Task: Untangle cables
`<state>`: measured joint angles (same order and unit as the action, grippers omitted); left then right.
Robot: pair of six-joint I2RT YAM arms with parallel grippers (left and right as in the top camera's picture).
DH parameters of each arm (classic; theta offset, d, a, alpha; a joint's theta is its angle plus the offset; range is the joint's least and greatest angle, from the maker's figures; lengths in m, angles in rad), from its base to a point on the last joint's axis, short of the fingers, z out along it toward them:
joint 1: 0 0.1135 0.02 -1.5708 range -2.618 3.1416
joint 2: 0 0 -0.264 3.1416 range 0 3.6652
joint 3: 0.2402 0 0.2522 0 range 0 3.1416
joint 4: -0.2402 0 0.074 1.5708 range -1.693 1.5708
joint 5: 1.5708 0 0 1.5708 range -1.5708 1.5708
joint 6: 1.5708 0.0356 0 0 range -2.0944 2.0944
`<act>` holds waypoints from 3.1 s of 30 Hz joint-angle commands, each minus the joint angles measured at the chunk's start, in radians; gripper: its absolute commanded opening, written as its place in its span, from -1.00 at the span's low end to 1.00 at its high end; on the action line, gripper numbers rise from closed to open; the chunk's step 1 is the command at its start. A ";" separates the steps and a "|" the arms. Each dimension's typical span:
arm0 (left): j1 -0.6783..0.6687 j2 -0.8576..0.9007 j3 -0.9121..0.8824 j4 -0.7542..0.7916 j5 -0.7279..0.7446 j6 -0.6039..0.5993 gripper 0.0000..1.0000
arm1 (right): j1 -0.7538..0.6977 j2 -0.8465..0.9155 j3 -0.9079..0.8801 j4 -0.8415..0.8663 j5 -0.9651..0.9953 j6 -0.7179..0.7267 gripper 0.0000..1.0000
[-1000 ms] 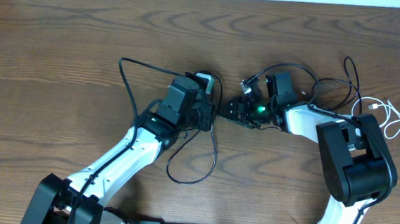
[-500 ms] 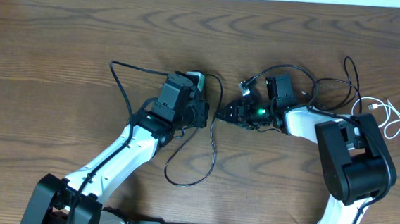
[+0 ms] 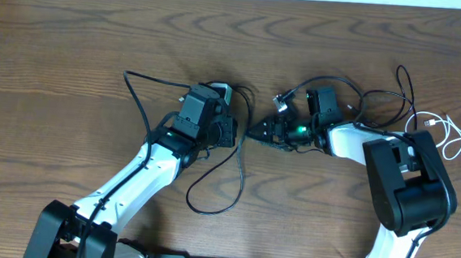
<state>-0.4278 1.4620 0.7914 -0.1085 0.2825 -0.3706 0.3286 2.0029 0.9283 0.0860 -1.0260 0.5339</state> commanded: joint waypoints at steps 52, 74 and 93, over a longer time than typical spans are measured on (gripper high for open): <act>0.199 0.027 -0.002 -0.362 -0.367 0.161 -0.26 | 0.211 0.055 -0.032 0.004 0.737 0.150 0.01; 0.198 0.027 -0.002 -0.377 -0.370 0.159 -0.17 | 0.225 0.055 -0.033 0.008 0.819 0.187 0.03; 0.198 0.028 -0.042 -0.369 -0.369 0.103 -0.15 | 0.224 0.050 -0.029 -0.027 0.862 0.188 0.23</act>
<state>-0.2356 1.4792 0.7666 -0.4778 -0.0669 -0.2581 0.5655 1.9575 0.9672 0.1452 -0.3317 0.7158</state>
